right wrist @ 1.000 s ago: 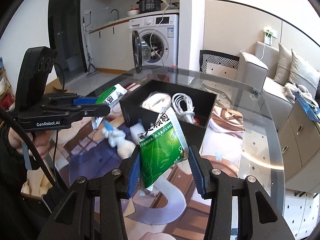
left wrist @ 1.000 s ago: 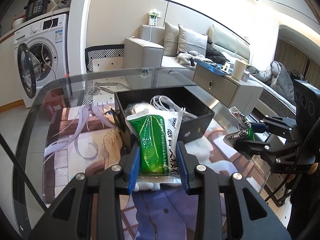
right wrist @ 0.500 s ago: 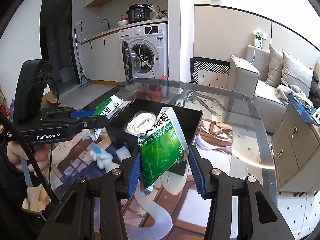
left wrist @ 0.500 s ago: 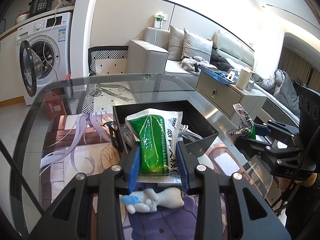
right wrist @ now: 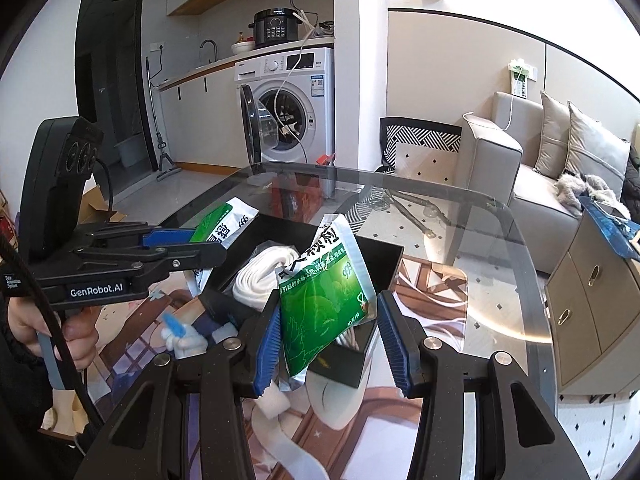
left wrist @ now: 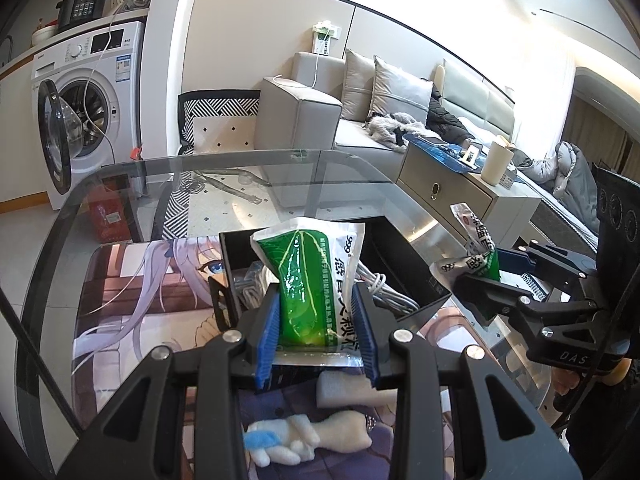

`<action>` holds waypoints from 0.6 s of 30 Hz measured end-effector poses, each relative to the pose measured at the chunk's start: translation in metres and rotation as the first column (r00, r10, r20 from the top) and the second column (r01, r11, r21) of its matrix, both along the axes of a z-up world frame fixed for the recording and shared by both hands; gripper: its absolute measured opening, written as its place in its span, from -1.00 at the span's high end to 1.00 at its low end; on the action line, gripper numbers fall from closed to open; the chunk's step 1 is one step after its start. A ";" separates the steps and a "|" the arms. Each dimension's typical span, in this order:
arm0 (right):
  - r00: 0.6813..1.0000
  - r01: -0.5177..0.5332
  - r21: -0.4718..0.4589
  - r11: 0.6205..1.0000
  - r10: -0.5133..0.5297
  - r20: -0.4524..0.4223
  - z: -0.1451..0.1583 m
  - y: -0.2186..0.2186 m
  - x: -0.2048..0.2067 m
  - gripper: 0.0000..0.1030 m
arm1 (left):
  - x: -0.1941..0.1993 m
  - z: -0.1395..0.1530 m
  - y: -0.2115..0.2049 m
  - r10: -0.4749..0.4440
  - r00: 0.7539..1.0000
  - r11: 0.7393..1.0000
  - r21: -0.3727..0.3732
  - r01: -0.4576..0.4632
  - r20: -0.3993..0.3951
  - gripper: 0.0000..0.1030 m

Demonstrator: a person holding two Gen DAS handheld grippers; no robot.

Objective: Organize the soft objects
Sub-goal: 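Carry large green packet with left gripper while right gripper carries small packet to box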

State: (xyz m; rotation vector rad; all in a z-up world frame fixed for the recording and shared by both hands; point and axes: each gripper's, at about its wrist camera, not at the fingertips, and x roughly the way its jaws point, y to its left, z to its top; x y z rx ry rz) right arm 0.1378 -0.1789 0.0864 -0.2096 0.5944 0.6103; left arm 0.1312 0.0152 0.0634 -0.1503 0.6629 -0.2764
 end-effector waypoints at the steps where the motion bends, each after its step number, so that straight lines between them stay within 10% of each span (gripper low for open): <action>1: 1.000 0.000 -0.001 1.000 0.000 -0.002 0.000 0.001 0.002 0.10 | 0.002 0.000 0.000 0.000 1.000 1.000 -0.001 0.000 0.000 0.35; 18: 0.999 -0.008 -0.034 0.999 0.007 -0.038 -0.016 0.017 0.030 0.10 | 0.030 -0.008 -0.004 0.004 0.999 1.000 0.004 -0.004 -0.038 0.34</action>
